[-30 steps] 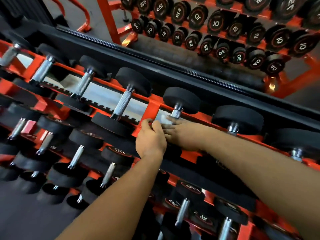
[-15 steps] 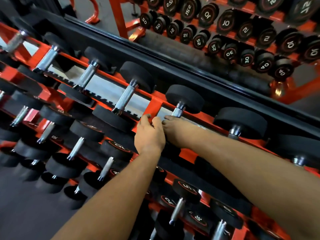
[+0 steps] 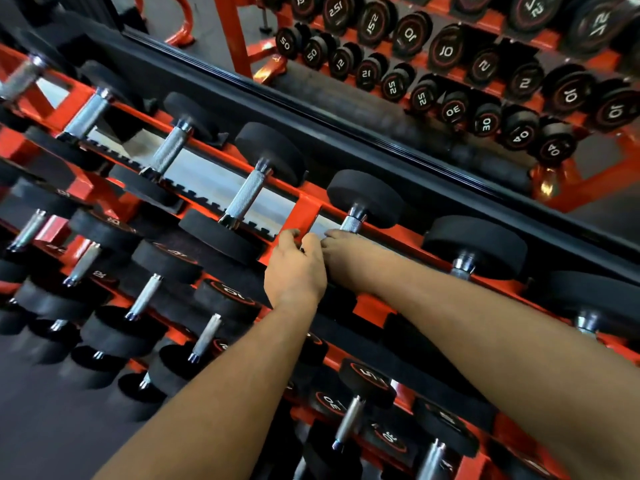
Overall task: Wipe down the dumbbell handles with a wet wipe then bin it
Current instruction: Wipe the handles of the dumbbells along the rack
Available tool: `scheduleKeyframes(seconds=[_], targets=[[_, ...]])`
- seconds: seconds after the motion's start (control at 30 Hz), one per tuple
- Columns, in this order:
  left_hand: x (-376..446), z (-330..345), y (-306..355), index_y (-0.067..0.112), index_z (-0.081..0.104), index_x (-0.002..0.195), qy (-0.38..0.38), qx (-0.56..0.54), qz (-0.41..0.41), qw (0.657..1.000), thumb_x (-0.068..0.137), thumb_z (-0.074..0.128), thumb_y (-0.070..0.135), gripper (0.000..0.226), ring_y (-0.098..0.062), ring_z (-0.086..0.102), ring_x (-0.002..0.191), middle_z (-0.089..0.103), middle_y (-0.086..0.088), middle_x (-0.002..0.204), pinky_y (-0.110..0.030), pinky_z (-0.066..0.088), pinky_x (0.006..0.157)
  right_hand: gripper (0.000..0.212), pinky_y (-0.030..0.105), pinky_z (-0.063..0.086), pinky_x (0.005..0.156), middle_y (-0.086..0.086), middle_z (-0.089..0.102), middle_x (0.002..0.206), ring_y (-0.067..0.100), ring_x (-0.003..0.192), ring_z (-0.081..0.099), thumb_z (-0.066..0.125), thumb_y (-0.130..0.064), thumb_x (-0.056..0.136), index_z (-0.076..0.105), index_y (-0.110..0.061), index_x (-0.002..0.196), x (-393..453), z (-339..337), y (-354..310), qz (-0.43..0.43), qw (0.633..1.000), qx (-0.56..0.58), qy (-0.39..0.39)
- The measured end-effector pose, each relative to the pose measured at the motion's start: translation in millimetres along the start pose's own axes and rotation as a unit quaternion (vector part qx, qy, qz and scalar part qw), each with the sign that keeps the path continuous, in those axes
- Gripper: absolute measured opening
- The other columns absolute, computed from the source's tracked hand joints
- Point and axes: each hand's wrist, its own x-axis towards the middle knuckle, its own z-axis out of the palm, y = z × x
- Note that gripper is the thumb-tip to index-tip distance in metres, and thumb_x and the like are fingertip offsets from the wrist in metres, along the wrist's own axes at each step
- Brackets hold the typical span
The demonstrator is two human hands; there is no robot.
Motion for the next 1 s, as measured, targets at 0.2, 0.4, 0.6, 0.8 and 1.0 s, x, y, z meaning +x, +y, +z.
scheduleKeyframes(seconds=[0.2, 0.4, 0.6, 0.8, 1.0], targets=[[2, 2, 1, 0.027, 0.057, 0.131, -0.001, 0.004, 0.011, 1.0, 0.099, 0.038, 0.043, 0.042, -0.032, 0.059, 0.11, 0.067, -0.009, 0.122, -0.038, 0.036, 0.083, 0.044, 0.06, 0.027, 0.116, 0.017, 0.058, 0.136, 0.037, 0.13, 0.052, 0.037, -0.017, 0.096, 0.06, -0.008, 0.132, -31, 34, -5, 0.023, 0.989, 0.01, 0.145], [-2, -3, 3, 0.026, 0.057, 0.132, -0.004, 0.007, 0.007, 1.0, 0.101, 0.038, 0.042, 0.04, -0.029, 0.056, 0.104, 0.066, -0.01, 0.121, -0.035, 0.033, 0.081, 0.03, 0.042, 0.034, 0.109, 0.0, 0.058, 0.133, 0.023, 0.123, 0.051, 0.048, -0.021, 0.097, 0.065, -0.02, 0.122, -5, -3, 0, 0.008, 1.0, 0.0, 0.016], [0, -1, 3, 0.026, 0.057, 0.132, -0.001, 0.006, 0.008, 1.0, 0.1, 0.038, 0.043, 0.041, -0.03, 0.059, 0.107, 0.067, -0.008, 0.12, -0.037, 0.036, 0.081, 0.046, 0.059, 0.03, 0.116, 0.017, 0.052, 0.146, 0.035, 0.14, 0.043, 0.054, -0.018, 0.095, 0.055, -0.008, 0.14, -43, 46, 0, 0.02, 0.98, 0.05, 0.193], [-2, -2, 4, 0.025, 0.057, 0.133, -0.009, 0.004, 0.006, 1.0, 0.1, 0.039, 0.043, 0.042, -0.031, 0.058, 0.105, 0.067, -0.011, 0.121, -0.037, 0.037, 0.081, 0.037, 0.051, 0.019, 0.122, 0.007, 0.053, 0.145, 0.029, 0.14, 0.041, 0.053, -0.02, 0.097, 0.062, -0.017, 0.132, -9, 9, -2, -0.004, 0.999, 0.02, 0.047], [-1, -2, 3, 0.026, 0.058, 0.131, -0.005, 0.001, 0.009, 1.0, 0.099, 0.038, 0.043, 0.041, -0.026, 0.056, 0.094, 0.068, -0.007, 0.112, -0.037, 0.041, 0.079, 0.054, 0.053, 0.018, 0.12, 0.016, 0.054, 0.144, 0.035, 0.138, 0.045, 0.029, -0.022, 0.095, 0.053, -0.011, 0.142, -37, 53, 0, 0.027, 0.984, 0.018, 0.177]])
